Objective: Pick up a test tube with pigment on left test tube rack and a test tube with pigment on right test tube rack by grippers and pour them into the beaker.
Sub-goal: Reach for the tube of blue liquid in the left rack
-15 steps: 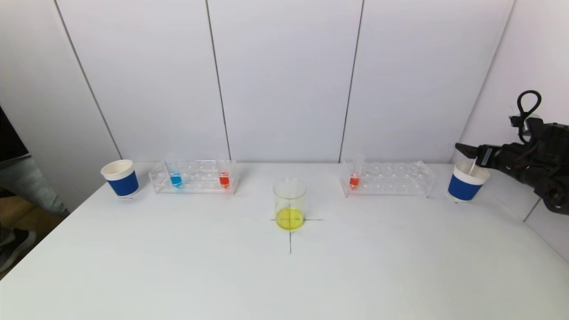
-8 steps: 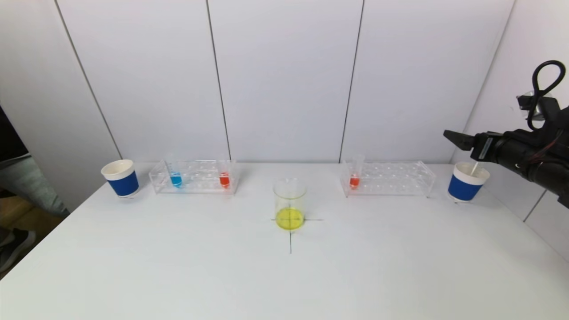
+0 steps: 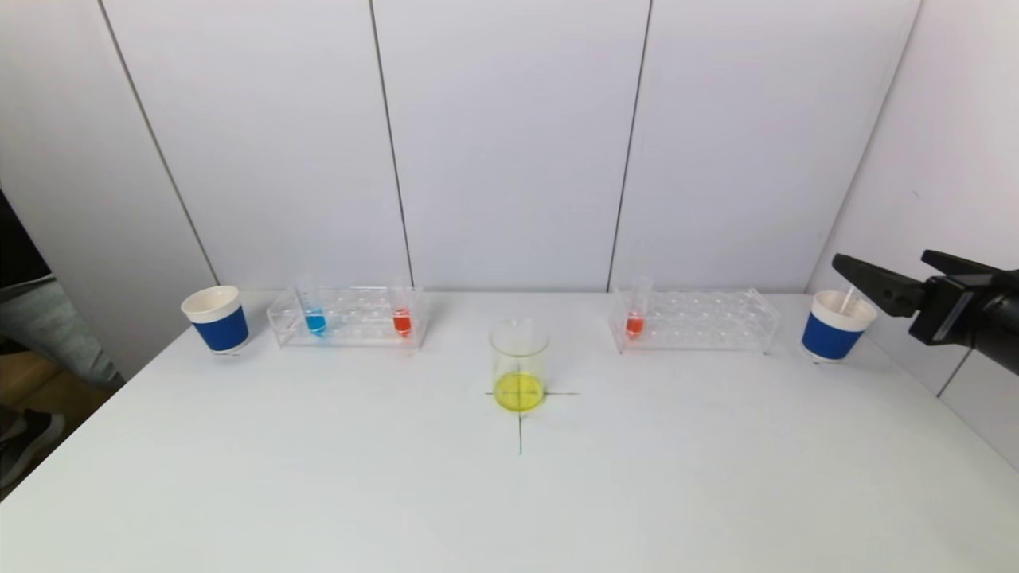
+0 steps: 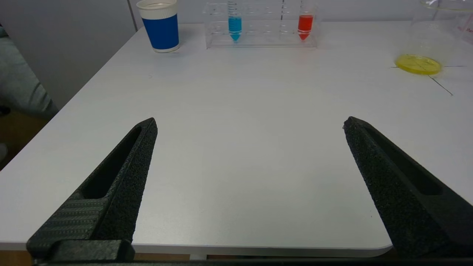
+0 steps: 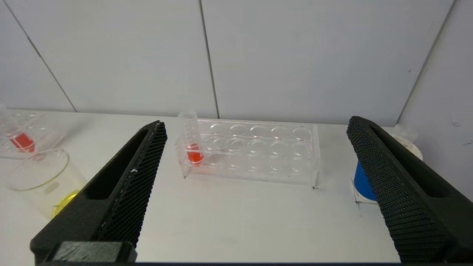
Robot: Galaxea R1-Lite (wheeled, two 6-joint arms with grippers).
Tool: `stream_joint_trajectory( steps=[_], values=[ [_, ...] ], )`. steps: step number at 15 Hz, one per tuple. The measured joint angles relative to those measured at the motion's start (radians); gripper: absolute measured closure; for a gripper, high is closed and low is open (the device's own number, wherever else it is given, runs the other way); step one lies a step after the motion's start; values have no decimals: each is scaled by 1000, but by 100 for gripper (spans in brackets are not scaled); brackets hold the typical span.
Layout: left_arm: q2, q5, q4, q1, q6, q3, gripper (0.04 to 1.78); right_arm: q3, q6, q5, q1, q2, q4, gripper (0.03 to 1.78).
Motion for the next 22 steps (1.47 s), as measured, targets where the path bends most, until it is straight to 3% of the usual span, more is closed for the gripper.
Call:
stream_joint_trajectory(
  steps=[7,19,22],
  values=[
    [0,0,0,0,0,0,6,187,14,2,-10,-326,78,4],
    [0,1,0,0,0,0,6,308,39,7,-10,-972,567,4],
    [0,1,0,0,0,0,6,341,34,-24,6,-1121,628,4]
  ],
)
